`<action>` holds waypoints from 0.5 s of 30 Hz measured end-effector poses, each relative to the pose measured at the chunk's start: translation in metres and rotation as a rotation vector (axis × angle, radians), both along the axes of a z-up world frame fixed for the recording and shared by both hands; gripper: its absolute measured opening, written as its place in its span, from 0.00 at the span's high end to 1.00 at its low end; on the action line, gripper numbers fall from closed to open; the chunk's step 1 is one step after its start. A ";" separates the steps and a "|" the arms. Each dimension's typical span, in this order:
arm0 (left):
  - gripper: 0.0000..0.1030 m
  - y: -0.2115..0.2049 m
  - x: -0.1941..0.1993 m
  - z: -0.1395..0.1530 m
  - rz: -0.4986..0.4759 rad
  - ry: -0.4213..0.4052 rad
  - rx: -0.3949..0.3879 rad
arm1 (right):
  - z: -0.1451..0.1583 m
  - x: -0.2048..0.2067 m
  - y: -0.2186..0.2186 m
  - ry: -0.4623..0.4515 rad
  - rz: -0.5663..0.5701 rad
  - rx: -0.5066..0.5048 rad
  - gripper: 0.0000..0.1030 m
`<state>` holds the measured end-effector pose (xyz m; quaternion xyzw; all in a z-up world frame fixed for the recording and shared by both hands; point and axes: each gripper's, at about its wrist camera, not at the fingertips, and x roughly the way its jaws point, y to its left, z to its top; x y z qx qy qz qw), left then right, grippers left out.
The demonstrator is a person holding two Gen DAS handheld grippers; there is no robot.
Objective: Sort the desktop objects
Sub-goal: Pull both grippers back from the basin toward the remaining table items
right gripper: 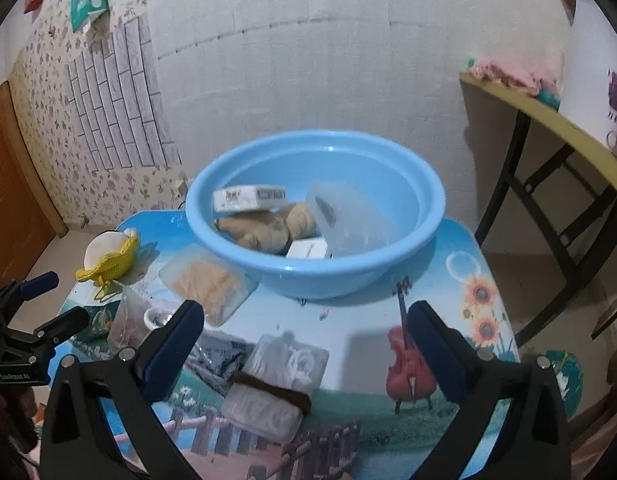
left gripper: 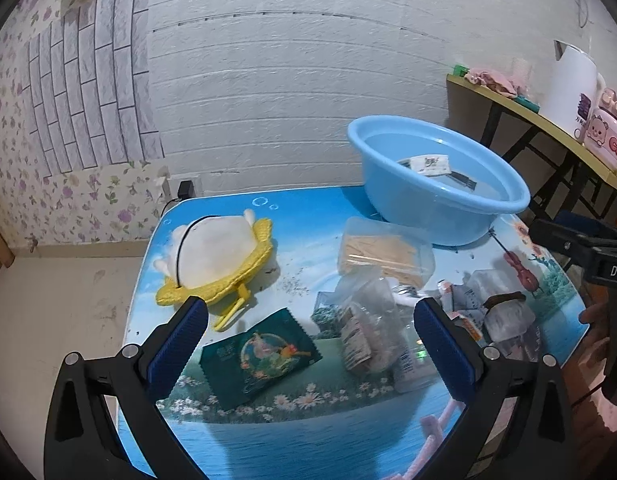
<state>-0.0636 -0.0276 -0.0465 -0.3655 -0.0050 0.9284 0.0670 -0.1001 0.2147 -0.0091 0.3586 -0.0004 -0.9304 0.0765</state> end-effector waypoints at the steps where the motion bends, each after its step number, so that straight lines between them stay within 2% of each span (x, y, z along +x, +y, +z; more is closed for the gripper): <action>1: 0.00 -0.001 0.001 -0.001 0.002 0.001 -0.004 | 0.000 0.000 -0.001 0.002 0.004 0.002 0.00; 4: 0.00 -0.007 0.003 -0.005 0.013 -0.005 -0.002 | -0.005 -0.004 -0.001 -0.047 0.007 -0.011 0.00; 7: 0.00 -0.012 0.005 -0.009 0.027 -0.012 -0.010 | -0.009 -0.001 -0.001 -0.038 -0.023 0.011 0.00; 12: 0.00 -0.020 0.007 -0.020 0.037 -0.035 -0.008 | -0.017 0.000 0.001 -0.092 0.005 -0.060 0.01; 15: 0.00 -0.025 0.008 -0.024 0.047 -0.044 -0.003 | -0.023 0.001 -0.001 -0.113 0.006 -0.046 0.03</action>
